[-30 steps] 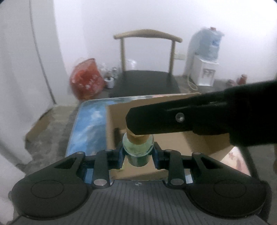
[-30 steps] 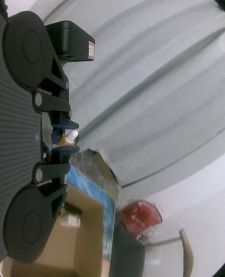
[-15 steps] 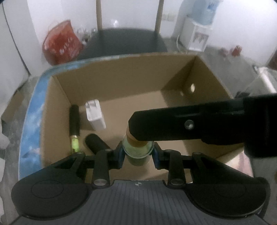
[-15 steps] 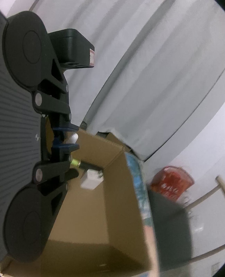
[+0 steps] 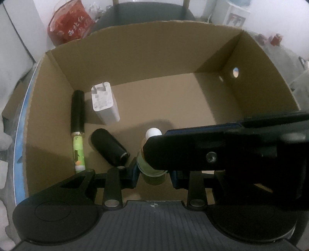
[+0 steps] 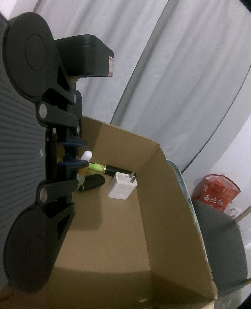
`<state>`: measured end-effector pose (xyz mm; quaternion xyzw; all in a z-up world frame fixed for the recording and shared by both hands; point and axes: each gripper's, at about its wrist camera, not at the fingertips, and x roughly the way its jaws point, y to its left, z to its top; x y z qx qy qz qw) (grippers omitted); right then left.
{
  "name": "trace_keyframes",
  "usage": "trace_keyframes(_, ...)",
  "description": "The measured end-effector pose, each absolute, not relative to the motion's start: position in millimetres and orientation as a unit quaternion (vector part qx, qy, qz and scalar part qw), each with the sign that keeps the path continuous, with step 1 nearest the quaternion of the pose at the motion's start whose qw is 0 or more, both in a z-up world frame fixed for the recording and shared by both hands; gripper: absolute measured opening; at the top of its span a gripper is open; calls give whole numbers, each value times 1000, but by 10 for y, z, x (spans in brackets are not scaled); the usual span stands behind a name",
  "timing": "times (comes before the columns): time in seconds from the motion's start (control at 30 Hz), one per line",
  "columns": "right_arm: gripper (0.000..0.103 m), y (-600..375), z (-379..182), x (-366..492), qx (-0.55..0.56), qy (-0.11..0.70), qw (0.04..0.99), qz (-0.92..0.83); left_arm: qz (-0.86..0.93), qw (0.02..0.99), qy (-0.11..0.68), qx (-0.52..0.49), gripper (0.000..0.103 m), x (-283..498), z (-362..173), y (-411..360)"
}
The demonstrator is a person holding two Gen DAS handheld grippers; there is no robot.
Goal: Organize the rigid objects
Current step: 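Lower the dropper bottle upright into the box and open the right gripper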
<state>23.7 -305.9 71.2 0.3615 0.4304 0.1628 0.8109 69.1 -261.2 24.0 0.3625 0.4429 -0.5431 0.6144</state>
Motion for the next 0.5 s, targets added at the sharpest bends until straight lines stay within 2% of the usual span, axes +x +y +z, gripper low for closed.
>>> trace_keyframes(0.5, 17, -3072, 657, 191, 370, 444, 798, 172, -541, 618, 433, 371, 33, 701, 226, -2623)
